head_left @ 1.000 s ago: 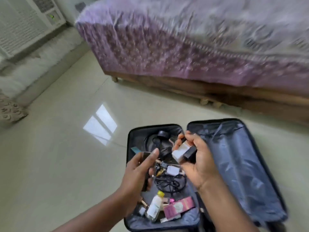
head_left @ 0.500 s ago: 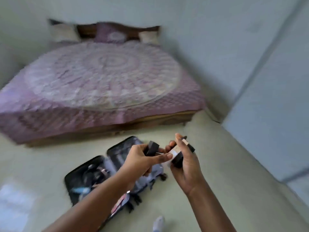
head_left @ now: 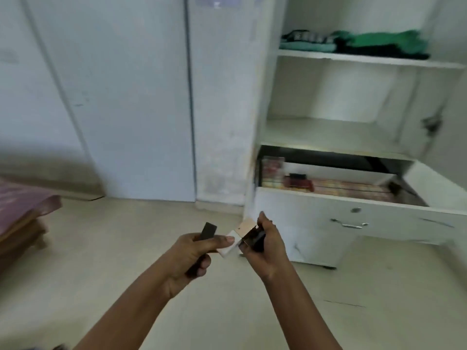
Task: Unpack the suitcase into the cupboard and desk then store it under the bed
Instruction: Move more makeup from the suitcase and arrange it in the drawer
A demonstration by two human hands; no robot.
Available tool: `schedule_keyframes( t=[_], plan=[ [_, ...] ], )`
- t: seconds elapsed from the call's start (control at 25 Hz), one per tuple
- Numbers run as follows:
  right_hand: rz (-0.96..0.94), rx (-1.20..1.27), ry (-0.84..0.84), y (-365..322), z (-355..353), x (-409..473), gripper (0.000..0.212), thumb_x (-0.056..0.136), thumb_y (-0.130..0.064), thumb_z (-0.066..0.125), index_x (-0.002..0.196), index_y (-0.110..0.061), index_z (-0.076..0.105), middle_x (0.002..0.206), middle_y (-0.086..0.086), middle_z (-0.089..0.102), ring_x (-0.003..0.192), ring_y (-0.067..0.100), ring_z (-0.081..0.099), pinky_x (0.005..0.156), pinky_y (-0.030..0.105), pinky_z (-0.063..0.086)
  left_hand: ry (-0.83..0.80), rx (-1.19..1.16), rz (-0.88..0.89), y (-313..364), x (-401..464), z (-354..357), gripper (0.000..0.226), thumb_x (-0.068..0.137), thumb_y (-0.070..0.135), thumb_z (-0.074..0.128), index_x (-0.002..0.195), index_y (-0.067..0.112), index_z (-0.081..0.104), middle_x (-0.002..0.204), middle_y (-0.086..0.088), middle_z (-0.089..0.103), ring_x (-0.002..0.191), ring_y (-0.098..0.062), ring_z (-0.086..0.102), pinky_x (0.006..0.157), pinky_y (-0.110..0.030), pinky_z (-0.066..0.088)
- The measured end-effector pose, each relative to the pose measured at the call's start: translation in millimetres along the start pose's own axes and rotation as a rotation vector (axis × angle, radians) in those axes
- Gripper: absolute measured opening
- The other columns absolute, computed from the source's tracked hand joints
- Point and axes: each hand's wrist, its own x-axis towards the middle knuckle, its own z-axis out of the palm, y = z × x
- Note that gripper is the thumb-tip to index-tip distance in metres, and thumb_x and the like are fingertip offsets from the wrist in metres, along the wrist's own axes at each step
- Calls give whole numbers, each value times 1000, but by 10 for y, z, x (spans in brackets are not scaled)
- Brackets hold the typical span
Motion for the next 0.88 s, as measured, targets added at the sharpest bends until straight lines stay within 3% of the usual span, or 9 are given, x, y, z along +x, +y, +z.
schedule_keyframes(
  t=[0.12,0.24,0.4,0.52,0.68,0.8,0.88],
  plan=[
    [-135,-122,1,-1131,-576,148,29,86,-21,65,68,-15,43,48,-2,36,38,8,34,37,18,32,-133,-70,-18,164,634,1049,35,64,26,75,93,7,67,63,6,63,39,-5,36,35,-14,30],
    [-286,-489,-20,-2084,-918,193,25,77,-24,74,59,-21,57,54,-1,24,44,10,20,43,24,16,-176,-59,9,425,1261,1962,31,67,27,77,92,11,68,59,1,56,39,-7,37,36,-17,31],
    [-359,-694,18,-2854,-1223,588,17,74,-22,76,67,-13,63,49,0,28,42,10,21,42,23,19,-234,217,132,641,1985,2675,29,72,28,78,94,12,70,45,-2,44,39,-11,36,40,-21,33],
    [-361,-688,81,-3175,-1327,1089,21,75,-16,76,68,-11,57,50,0,29,40,9,23,39,21,22,-292,281,145,713,2594,2866,24,72,25,78,90,12,70,43,1,44,39,-10,37,40,-20,33],
    [-356,-666,89,-3385,-1249,1700,14,74,-14,75,64,-16,66,49,-2,32,40,8,25,40,21,22,-355,240,35,800,3222,2884,27,77,28,74,94,10,64,48,2,48,40,-9,40,41,-21,35],
    [-372,-771,243,-3613,-1213,2348,15,76,-12,75,70,-9,62,45,-6,37,39,7,26,38,21,24,-236,188,-36,783,3810,2810,34,86,40,61,98,8,62,70,-4,60,51,-13,48,47,-25,43],
    [-377,-835,386,-3744,-1235,2796,24,72,-13,79,68,-8,56,49,-1,35,38,8,26,37,22,24,-151,44,-160,738,4103,2779,36,97,37,46,87,6,60,62,-6,55,49,-17,48,46,-27,43]
  ],
)
